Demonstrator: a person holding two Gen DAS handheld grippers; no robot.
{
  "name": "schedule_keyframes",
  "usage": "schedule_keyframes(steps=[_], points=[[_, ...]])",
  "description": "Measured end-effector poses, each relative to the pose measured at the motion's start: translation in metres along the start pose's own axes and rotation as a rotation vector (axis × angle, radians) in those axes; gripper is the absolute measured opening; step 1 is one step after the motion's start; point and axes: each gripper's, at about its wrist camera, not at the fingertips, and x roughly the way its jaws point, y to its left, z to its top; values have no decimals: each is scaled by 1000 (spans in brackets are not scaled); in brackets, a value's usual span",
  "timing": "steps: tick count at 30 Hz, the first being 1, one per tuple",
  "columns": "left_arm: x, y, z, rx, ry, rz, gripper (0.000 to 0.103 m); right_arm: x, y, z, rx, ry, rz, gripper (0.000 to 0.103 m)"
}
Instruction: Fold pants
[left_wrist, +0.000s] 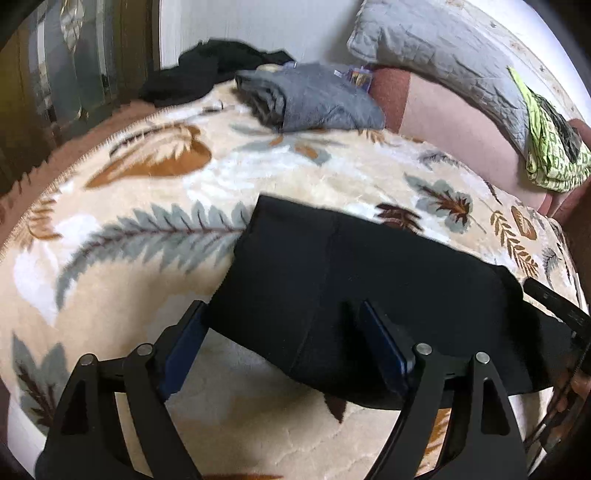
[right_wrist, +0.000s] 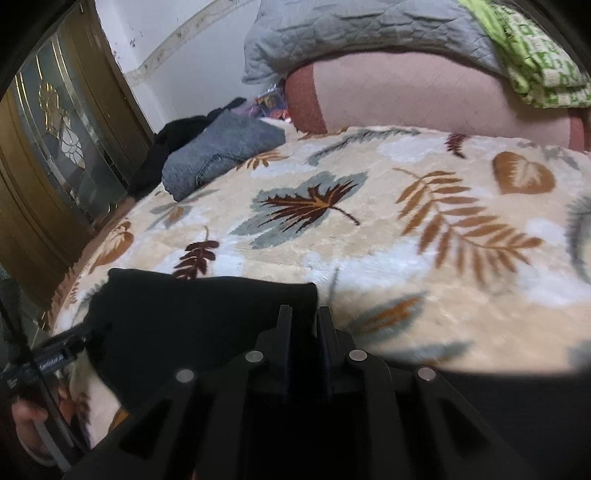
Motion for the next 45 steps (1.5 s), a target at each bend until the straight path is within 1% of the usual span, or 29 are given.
schedule_keyframes(steps=[1,3,5,9,10,13,14,16,19,20,24,29,34,37,41,43,45], points=[[-5,-1,1,5,-16,2,84,-9,-4,-3,6,-5,-2,24],[-15,-6,4,12,-41,1,84,-25,-14,-9,18,-7,-7,31],[-22,-12,6,24,-54,7,84,-35,-20,-14,15,-12,-24,32],[-34,-22,8,52,-81,17,84,-53,-31,-27,4,-4,-102,32],[-37,-24,9,55,-85,16,84,-58,-34,-29,5,-4,-133,32],[-45,-28,9,50,-102,6,84,-71,-42,-36,11,-11,-188,33],[-48,-30,10,49,-105,-3,84,-73,-43,-38,13,-14,-194,34],[-52,-37,10,56,-107,-26,84,-81,-47,-41,16,-21,-212,44],[-56,-52,11,79,-102,-82,84,-89,-52,-47,11,-26,-237,46],[-56,-58,10,86,-97,-113,84,-91,-53,-48,10,-27,-244,46],[-52,-89,10,145,-63,-207,84,-100,-66,-56,35,-24,-255,46],[-38,-144,8,269,12,-339,84,-113,-88,-69,78,-15,-291,46],[-16,-203,10,378,100,-463,84,-126,-110,-81,139,-10,-304,47],[-2,-245,12,482,157,-513,84,-136,-125,-92,183,-6,-307,53],[14,-294,10,571,209,-562,85,-148,-143,-113,257,2,-286,53],[22,-321,6,615,239,-591,85,-154,-155,-122,316,3,-267,53],[26,-351,-1,668,277,-639,85,-157,-165,-129,374,9,-239,53]])
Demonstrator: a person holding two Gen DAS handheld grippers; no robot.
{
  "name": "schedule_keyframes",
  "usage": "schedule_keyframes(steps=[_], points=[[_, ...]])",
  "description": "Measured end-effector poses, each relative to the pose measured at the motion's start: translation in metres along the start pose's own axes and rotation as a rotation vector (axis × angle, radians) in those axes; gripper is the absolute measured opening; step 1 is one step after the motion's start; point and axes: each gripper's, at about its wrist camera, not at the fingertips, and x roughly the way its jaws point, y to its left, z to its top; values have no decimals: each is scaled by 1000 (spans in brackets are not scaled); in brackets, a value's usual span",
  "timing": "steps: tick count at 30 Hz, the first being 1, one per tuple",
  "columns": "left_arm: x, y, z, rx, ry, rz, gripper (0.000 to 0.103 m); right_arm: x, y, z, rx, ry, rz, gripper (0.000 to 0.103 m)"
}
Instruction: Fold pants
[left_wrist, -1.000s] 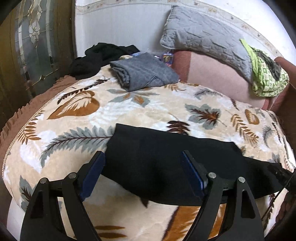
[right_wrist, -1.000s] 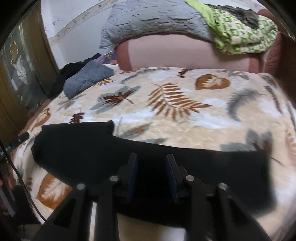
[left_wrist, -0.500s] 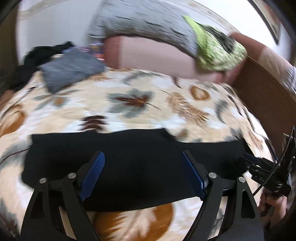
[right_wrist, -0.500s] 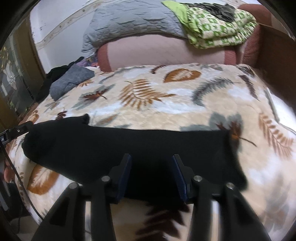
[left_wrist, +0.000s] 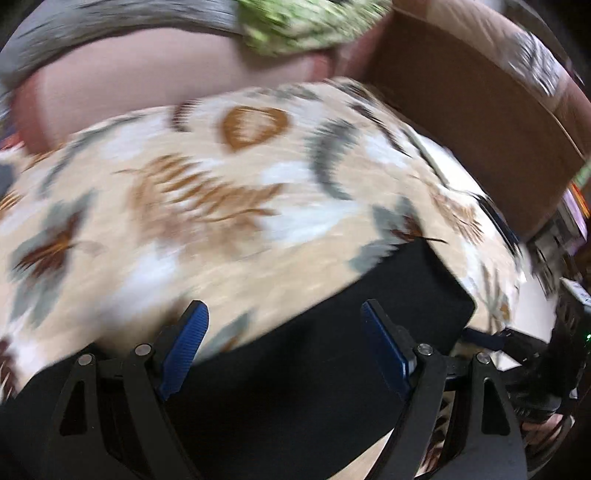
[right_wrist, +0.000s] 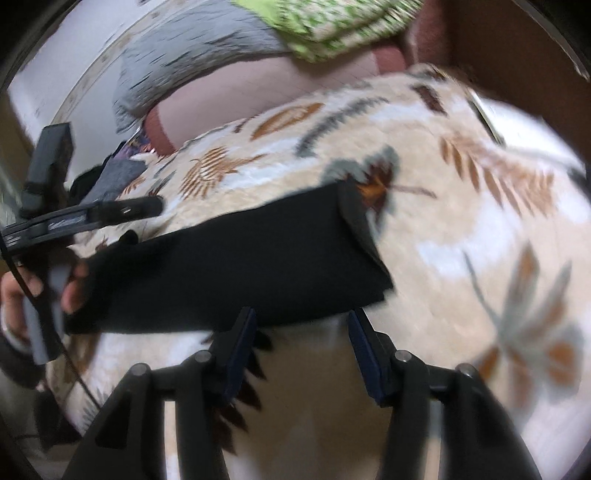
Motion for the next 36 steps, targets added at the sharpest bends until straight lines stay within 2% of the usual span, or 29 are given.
schedule_keyframes(steps=[3,9,13,16,20,21,22,23,24,26,29,34,36], points=[[29,-29,18,59,46,-82,85,2,-15,0,57,-17,70,53],[67,-60,42,109,114,-211,85,10,-18,5,61,-68,130,56],[85,-80,50,167,161,-249,85,14,-29,4,135,-115,209,62],[100,-94,49,220,187,-238,85,16,-34,4,167,-148,235,62],[109,-101,44,237,147,-252,84,18,-31,5,152,-183,213,61],[110,-104,42,248,136,-249,80,20,-29,7,147,-185,202,56],[111,-105,41,263,127,-242,74,22,-29,8,146,-184,186,37],[111,-107,40,281,119,-237,61,25,-31,10,156,-175,180,21],[111,-108,40,290,116,-250,43,30,-35,12,181,-160,197,11],[110,-107,44,284,126,-300,29,30,-38,16,208,-166,224,9],[98,-101,47,261,103,-321,12,14,-19,25,127,-196,213,9],[39,-62,56,142,-4,-384,12,-14,25,39,2,-255,281,9],[10,-44,55,111,-53,-370,12,-17,48,43,-53,-249,315,9]])
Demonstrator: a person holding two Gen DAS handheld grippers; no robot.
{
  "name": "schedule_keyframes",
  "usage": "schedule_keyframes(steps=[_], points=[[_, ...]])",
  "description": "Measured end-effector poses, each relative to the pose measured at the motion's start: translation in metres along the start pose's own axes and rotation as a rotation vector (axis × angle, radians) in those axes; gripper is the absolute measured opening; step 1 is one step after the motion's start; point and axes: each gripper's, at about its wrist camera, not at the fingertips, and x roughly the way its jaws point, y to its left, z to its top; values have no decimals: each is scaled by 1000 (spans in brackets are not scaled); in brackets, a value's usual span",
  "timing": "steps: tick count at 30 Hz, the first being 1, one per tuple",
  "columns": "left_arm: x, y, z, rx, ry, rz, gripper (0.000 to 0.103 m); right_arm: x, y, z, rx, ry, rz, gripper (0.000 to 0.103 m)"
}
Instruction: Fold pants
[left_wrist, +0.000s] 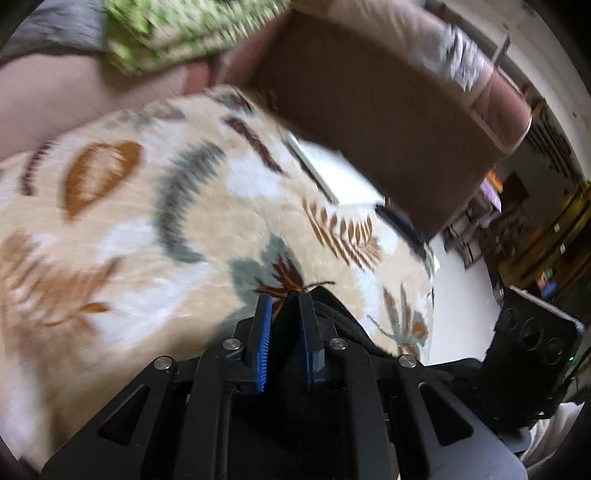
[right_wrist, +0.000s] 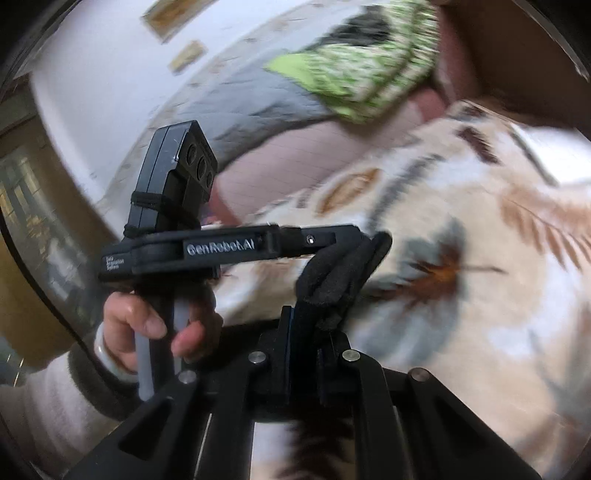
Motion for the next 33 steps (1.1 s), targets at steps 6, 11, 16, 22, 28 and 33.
schedule_keyframes(steps=[6,11,16,22,28,33], points=[[-92,46,-28,-95,-101,176,12,42,70,-7,-131,91,123,9],[-135,95,-75,-264,-106,267,12,91,112,-35,-187,204,191,9],[-165,120,-127,-394,-129,312,26,145,132,-72,-205,369,215,19],[-183,124,-159,-489,-168,290,54,123,129,-52,-160,389,276,45],[-177,101,-172,-449,-139,325,61,95,106,-27,-181,278,159,42],[-164,79,-179,-432,-106,384,61,112,89,-29,-164,314,61,29]])
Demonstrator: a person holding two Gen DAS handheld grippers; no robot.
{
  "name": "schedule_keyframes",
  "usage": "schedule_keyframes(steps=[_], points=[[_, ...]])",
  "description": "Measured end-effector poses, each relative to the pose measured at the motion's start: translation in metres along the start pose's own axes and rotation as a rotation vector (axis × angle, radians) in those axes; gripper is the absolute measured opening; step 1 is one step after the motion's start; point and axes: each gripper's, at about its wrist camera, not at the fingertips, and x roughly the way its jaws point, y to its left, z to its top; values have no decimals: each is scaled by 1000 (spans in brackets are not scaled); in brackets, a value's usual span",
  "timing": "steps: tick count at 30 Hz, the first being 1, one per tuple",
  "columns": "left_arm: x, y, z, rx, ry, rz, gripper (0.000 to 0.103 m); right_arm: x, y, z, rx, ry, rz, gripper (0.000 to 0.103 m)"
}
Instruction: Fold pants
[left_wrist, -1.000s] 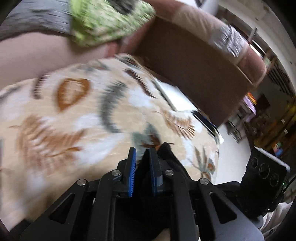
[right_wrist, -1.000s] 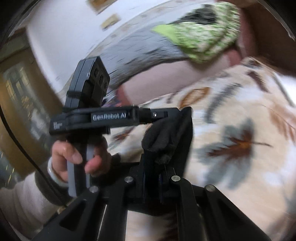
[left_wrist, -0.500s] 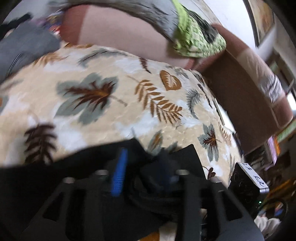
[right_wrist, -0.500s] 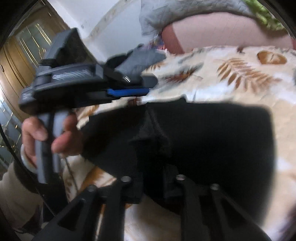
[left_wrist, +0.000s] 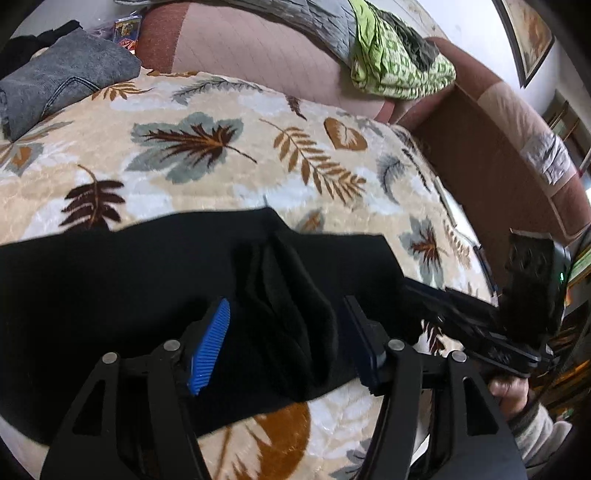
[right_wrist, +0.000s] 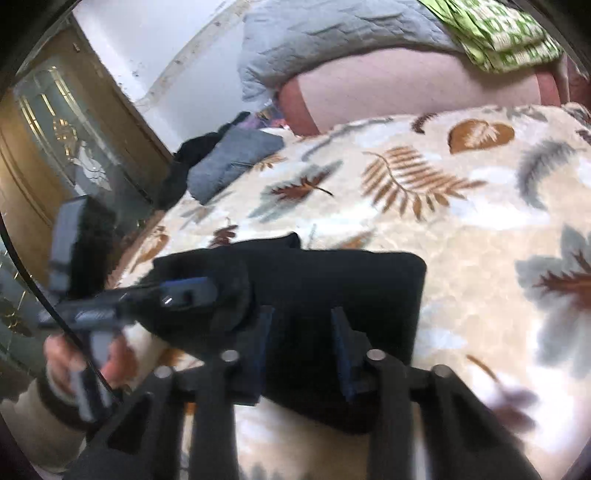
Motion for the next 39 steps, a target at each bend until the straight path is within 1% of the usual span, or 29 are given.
schedule_keyframes(steps=[2,3,5,7,8,10,11,12,13,14,15,16,17,18,21,24,31,32,33,34,36,37,38,39], points=[[1,-8,-7,21,-2,62,61,-2,-6,-2,4,-17,-26,29],[2,-12,-11,33,-5,104,61,-2,-7,-1,7,-28,-30,30],[7,-21,-18,68,-9,163,61,-1,-6,1,3,-28,-25,31],[14,-23,-19,71,-1,183,61,0,-5,2,1,-30,-28,32],[19,-23,-18,60,7,183,61,-7,-5,-2,4,-32,-26,32],[25,-19,-17,19,9,164,60,-7,-5,0,1,-28,-27,30],[25,-13,-15,-12,-2,162,50,-7,-5,1,-5,-29,-33,29],[24,-11,-14,-30,-7,161,29,-7,-4,2,-10,-30,-39,29],[23,-9,-12,-46,-6,150,24,-7,-3,3,-17,-32,-45,29],[20,-7,-10,-55,-9,145,23,-6,-3,4,-19,-34,-43,29],[16,-7,-10,-40,-26,172,16,-4,-2,6,-21,-35,-37,29],[14,-8,-10,-27,-36,195,12,-2,-1,6,-24,-33,-35,29],[11,-6,-11,-19,-49,233,6,1,1,7,-31,-30,-33,29],[10,-4,-12,-24,-50,243,6,4,3,7,-35,-26,-31,29],[13,7,-17,-49,-24,223,6,21,5,5,-39,7,-22,29],[15,10,-22,-62,-23,217,6,33,4,0,-41,34,-31,29],[10,12,-26,-96,-46,201,6,34,8,-1,-55,29,-58,30],[7,13,-27,-105,-50,200,7,32,9,0,-54,29,-61,30],[5,14,-28,-112,-51,201,13,30,11,1,-53,29,-68,30],[2,15,-29,-120,-53,201,19,27,14,2,-55,27,-74,32],[-8,20,-32,-143,-75,193,57,21,19,3,-61,23,-76,33],[-12,22,-34,-156,-90,191,63,18,23,4,-70,20,-73,33],[-19,25,-36,-174,-109,188,66,16,27,4,-80,17,-73,33],[-26,29,-38,-192,-121,185,67,14,31,5,-94,12,-74,33]])
